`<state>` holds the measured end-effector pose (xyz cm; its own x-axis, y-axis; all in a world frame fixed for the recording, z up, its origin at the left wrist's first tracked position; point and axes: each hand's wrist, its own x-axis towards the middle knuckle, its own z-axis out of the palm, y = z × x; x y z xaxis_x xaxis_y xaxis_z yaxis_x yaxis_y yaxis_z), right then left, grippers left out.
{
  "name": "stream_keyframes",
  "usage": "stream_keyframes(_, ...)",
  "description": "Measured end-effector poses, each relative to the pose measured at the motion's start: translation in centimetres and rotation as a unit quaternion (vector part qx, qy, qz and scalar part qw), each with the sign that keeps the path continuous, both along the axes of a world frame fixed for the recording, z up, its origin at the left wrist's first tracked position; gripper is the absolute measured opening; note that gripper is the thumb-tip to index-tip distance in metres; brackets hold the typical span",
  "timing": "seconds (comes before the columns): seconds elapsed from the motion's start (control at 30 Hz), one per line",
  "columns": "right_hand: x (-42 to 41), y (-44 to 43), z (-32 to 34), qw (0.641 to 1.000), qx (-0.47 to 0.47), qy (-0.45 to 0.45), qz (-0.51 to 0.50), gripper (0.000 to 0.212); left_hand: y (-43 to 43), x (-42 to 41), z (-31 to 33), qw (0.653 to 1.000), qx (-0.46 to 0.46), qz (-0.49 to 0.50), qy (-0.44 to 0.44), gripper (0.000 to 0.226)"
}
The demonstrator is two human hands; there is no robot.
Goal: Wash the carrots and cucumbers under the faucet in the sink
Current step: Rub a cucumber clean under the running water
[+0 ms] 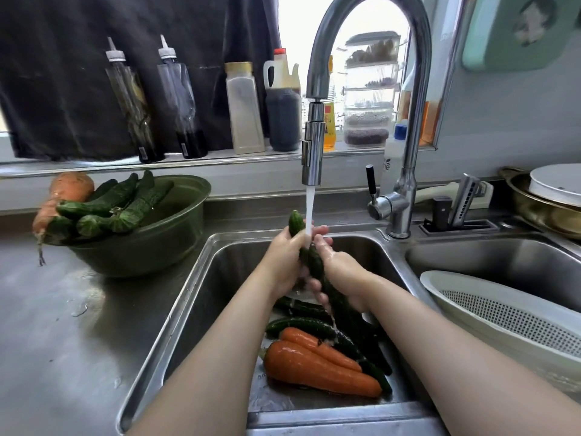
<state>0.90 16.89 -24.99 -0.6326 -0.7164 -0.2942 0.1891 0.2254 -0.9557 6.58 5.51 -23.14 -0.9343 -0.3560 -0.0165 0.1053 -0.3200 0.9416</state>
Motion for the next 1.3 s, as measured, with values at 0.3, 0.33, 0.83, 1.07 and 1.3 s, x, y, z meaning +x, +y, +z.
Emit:
stream_keyframes(0.3,-0.4,-0.4,-0.9,0.999,-0.009,0.04,0.01,0.056,0.4,-1.5,-0.8,0.977,-0.074,0.201,0.016,0.022)
stream_keyframes(0.33,-0.3,-0.5,-0.9,0.999,-0.009,0.039,0.02,0.055,0.6,-1.4,-0.7,0.966,-0.126,0.226,0.012,0.024)
stream_keyframes(0.83,-1.9,1.2,-1.7,0.992,-0.003,-0.028,0.123,0.08,1.6,-1.3,1.3,0.979,0.183,0.093,-0.008,0.026)
stream_keyframes(1.07,-1.5,1.4,-2.2,0.981,0.083,0.14,0.107,0.049,-1.9,-1.3,0.8,0.945,0.279,0.173,0.013,0.045)
stream_keyframes(1.3,-1.2,1.1,-1.0,0.994,0.019,0.092,0.053,0.074,-1.0,-0.4,-0.2,0.978,0.207,0.022,0.022,0.024)
